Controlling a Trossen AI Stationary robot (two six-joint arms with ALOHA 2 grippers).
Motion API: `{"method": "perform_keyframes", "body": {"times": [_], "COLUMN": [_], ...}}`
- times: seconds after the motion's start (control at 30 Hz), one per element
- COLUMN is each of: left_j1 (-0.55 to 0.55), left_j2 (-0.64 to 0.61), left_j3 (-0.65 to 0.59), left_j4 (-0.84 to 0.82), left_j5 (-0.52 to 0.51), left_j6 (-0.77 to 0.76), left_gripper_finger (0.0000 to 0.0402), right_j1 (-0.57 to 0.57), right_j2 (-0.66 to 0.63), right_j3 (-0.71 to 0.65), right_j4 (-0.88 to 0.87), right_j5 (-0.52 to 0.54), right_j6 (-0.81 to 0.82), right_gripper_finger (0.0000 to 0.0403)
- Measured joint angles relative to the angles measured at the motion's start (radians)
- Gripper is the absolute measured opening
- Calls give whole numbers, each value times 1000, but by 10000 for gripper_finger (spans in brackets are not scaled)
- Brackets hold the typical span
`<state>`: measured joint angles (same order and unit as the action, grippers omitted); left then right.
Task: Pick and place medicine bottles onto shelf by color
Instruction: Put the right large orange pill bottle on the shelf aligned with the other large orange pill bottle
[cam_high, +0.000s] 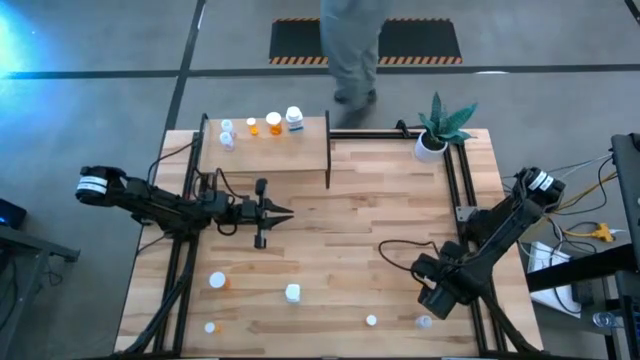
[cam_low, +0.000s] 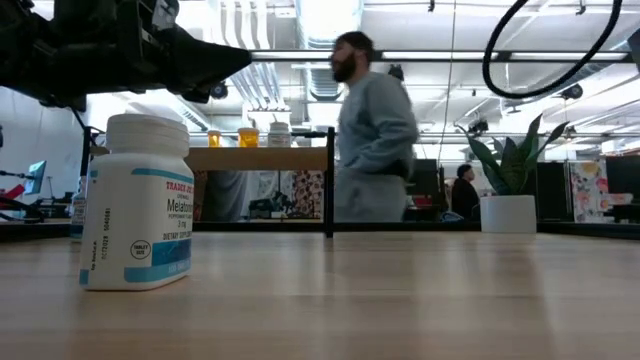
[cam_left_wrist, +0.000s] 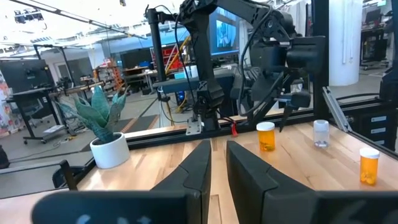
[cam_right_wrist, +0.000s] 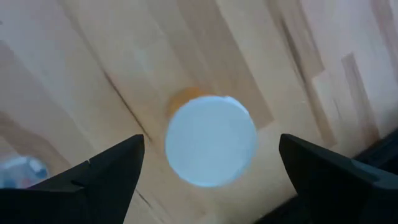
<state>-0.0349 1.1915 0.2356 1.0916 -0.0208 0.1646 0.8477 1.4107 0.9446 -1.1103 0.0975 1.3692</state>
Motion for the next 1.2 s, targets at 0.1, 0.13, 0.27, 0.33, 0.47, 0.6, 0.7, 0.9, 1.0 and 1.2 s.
{"method": "perform_keyframes", "body": {"times": [0.1, 0.13, 0.27, 0.33, 0.47, 0.6, 0.7, 0.9, 1.0, 1.2], "left_j1": [0, 0, 0, 0, 0, 0, 0, 0, 1, 1], "left_j2": [0, 0, 0, 0, 0, 0, 0, -2, -15, -80], "left_j3": [0, 0, 0, 0, -7, -13, -13, -14, -21, -63], "left_j4": [0, 0, 0, 0, -1, -2, 0, -1, -1, -3], "left_j5": [0, -1, -4, -4, -9, -40, -41, -46, -64, -94], "left_j6": [0, 0, 0, 0, 0, 0, 0, 0, 0, 0], "left_gripper_finger": [31, 31, 31, 31, 31, 31, 31, 31, 31, 31], "right_j1": [-11, -14, -17, -17, -17, -24, -55, -221, -351, -609], "right_j2": [-4, -4, -4, -4, -13, -50, -90, -149, -136, 10], "right_j3": [-21, -23, -24, -24, -24, -24, -1, 94, 170, 356], "right_j4": [13, 14, 28, 30, 47, 48, 42, 16, 30, 117], "right_j5": [0, 0, 0, -1, -11, -28, -27, 38, 71, 87], "right_j6": [-1, -5, -33, -47, -73, -86, -118, -340, -566, -1058], "right_gripper_finger": [357, 350, 304, 273, 210, 190, 190, 218, 213, 199]}}
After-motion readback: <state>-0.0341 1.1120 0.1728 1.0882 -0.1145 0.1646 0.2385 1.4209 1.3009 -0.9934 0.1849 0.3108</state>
